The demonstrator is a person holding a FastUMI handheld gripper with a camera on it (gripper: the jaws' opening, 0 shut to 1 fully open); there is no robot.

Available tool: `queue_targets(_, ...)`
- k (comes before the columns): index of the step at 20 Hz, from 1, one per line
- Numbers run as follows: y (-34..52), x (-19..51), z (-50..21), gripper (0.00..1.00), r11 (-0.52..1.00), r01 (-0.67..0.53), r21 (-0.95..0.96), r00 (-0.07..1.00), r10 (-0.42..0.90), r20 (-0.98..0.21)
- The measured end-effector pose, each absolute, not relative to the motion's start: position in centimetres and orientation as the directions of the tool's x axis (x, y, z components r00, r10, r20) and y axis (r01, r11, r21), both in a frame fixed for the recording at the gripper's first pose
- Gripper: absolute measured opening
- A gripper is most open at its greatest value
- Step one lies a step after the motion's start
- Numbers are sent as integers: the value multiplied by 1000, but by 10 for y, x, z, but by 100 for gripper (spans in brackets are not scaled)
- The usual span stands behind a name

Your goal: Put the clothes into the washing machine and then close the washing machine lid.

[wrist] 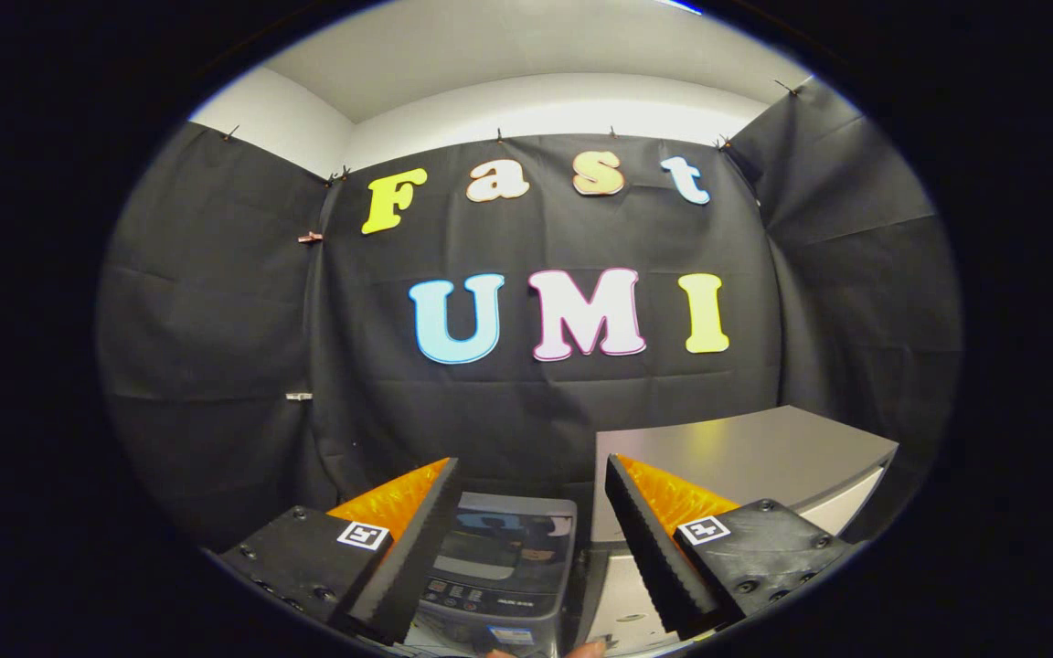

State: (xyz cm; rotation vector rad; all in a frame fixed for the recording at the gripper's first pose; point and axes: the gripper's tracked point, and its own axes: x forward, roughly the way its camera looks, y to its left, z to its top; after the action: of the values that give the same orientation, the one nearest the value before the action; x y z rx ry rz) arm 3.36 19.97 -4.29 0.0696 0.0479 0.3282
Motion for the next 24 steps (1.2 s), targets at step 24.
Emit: queue_targets(24,167,17,-54,99,959,-272,80,960,276,-42)
